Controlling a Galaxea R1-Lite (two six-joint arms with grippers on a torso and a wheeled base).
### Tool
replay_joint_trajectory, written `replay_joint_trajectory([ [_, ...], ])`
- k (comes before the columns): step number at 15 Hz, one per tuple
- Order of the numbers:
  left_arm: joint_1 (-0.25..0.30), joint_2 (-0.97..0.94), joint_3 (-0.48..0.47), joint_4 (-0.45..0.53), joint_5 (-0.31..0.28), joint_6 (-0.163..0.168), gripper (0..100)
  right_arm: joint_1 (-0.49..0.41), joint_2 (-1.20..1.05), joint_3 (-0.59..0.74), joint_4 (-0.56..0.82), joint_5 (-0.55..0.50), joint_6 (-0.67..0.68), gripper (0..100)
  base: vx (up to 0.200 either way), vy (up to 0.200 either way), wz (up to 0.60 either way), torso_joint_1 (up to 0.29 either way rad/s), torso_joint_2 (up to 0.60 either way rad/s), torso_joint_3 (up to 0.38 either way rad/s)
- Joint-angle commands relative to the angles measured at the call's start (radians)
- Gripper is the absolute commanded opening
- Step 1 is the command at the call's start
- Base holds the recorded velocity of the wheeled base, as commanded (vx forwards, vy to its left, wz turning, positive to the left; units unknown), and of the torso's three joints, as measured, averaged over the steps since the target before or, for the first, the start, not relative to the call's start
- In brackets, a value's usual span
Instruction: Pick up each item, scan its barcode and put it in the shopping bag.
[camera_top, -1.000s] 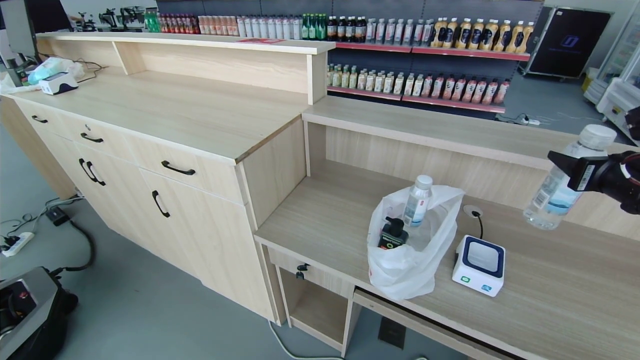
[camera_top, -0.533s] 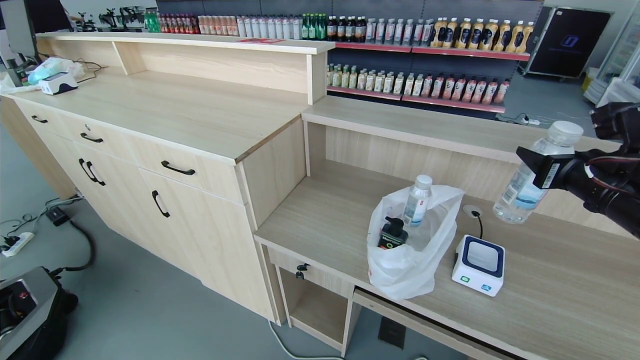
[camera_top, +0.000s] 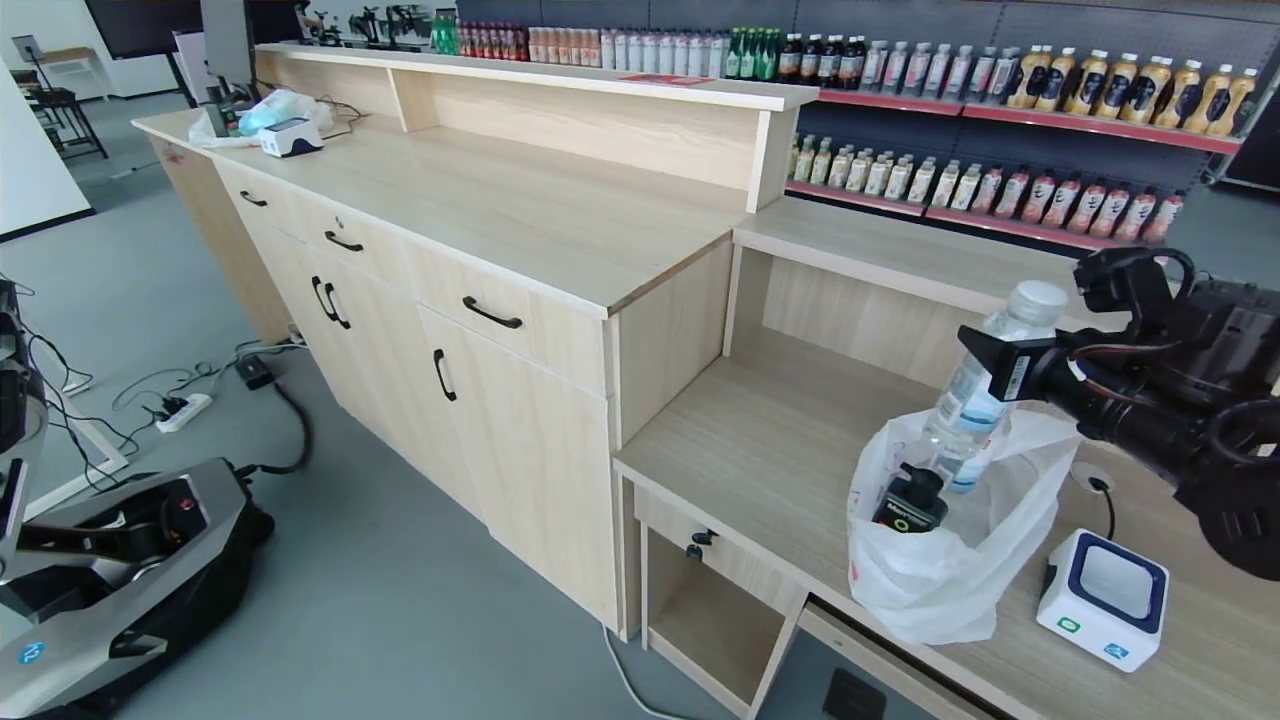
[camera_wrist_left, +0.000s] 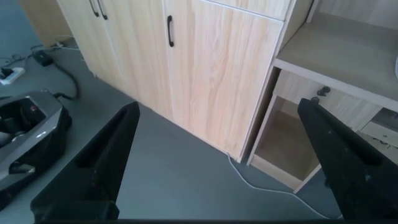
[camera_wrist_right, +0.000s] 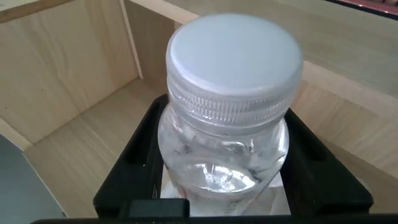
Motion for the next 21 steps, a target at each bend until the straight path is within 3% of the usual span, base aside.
replay_joint_trajectory([
  [1, 0.0, 0.0, 0.0, 0.0, 0.0, -0.001, 100, -0.009, 0.093, 0.006, -0.045, -0.004, 0.0, 0, 0.0, 0.0, 0.0, 0.0, 0.0, 0.0],
  [5, 0.0, 0.0, 0.0, 0.0, 0.0, -0.001, 100, -0.029, 0.203, 0.001, -0.192, -0.003, -0.023, 0, 0.0, 0.0, 0.0, 0.0, 0.0, 0.0],
  [16, 0.0, 0.0, 0.0, 0.0, 0.0, -0.001, 100, -0.119, 0.32, 0.009, -0.202, -0.003, -0.054, 0, 0.0, 0.0, 0.0, 0.0, 0.0, 0.0],
  [21, 0.0, 0.0, 0.0, 0.0, 0.0, -0.001, 100, -0.115, 0.338, 0.015, -0.197, -0.003, -0.055, 0, 0.0, 0.0, 0.0, 0.0, 0.0, 0.0],
])
